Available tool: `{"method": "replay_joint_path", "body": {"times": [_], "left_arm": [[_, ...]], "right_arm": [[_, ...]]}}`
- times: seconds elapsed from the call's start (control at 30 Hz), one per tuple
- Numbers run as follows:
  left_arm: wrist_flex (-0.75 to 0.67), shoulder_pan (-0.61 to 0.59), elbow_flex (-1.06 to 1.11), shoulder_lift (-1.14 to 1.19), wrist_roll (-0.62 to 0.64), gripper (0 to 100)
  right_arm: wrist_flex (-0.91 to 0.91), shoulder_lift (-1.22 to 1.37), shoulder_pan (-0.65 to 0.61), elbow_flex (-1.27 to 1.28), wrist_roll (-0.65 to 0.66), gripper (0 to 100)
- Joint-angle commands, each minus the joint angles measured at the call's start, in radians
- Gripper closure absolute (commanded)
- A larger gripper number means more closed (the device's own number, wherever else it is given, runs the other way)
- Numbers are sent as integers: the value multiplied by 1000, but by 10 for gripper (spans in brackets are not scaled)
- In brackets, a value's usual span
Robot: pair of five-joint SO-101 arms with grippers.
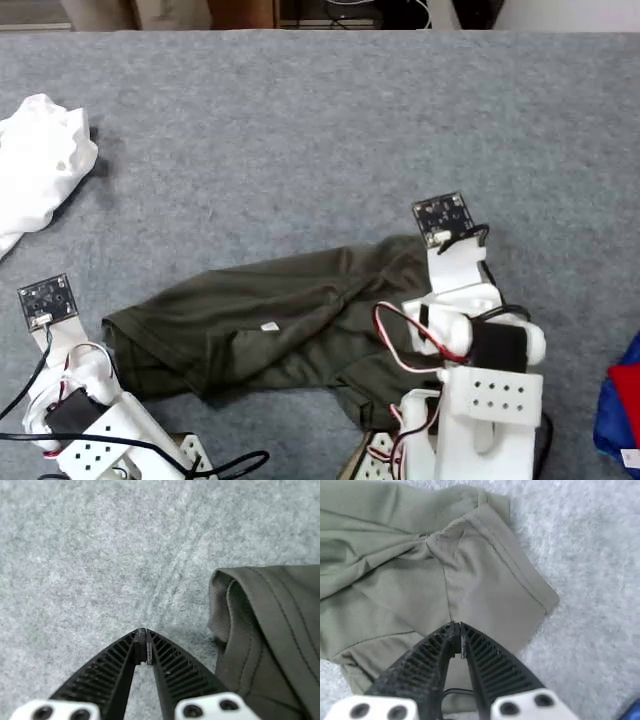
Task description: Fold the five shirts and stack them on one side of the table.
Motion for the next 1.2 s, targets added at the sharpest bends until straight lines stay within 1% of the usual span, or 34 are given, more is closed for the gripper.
{"method": "replay_joint_path", "body": {"times": [0.0, 0.13, 0.2, 0.27, 0.37, 0.5, 0.6, 0.67, 0.77, 0.83, 0.93, 1.03, 1.1, 1.17], "left_arm": [[5, 0, -164, 1, -3, 981], [103, 52, -450, 10, 0, 981], [137, 72, -555, 41, 0, 981], [166, 68, -646, 113, 3, 981], [213, 38, -796, 300, 75, 981], [347, 44, -1063, 641, 169, 981], [423, 94, -1243, 888, 224, 981], [468, 163, -1326, 1033, 249, 981], [471, 261, -1373, 1213, 299, 981], [471, 322, -1379, 1285, 310, 981], [471, 437, -1356, 1323, 313, 981], [470, 552, -1326, 1323, 324, 979], [470, 600, -1301, 1328, 374, 977], [470, 634, -1272, 1334, 397, 936]], "right_arm": [[80, 1, -12, -156, -2, 992], [173, 81, -13, -318, 0, 992], [221, 173, -13, -412, 0, 992], [270, 278, -13, -526, 0, 992], [315, 444, -13, -717, 0, 992], [316, 599, -12, -911, 0, 992], [316, 667, -35, -1007, -2, 992], [316, 708, -56, -1026, -2, 991], [318, 780, -107, -1021, -6, 989], [318, 831, -124, -1021, -17, 968], [318, 906, -125, -1021, -94, 885], [316, 989, -127, -1027, -123, 799], [316, 1038, -124, -1024, -138, 767], [316, 1081, -122, -1021, -160, 764]]}}
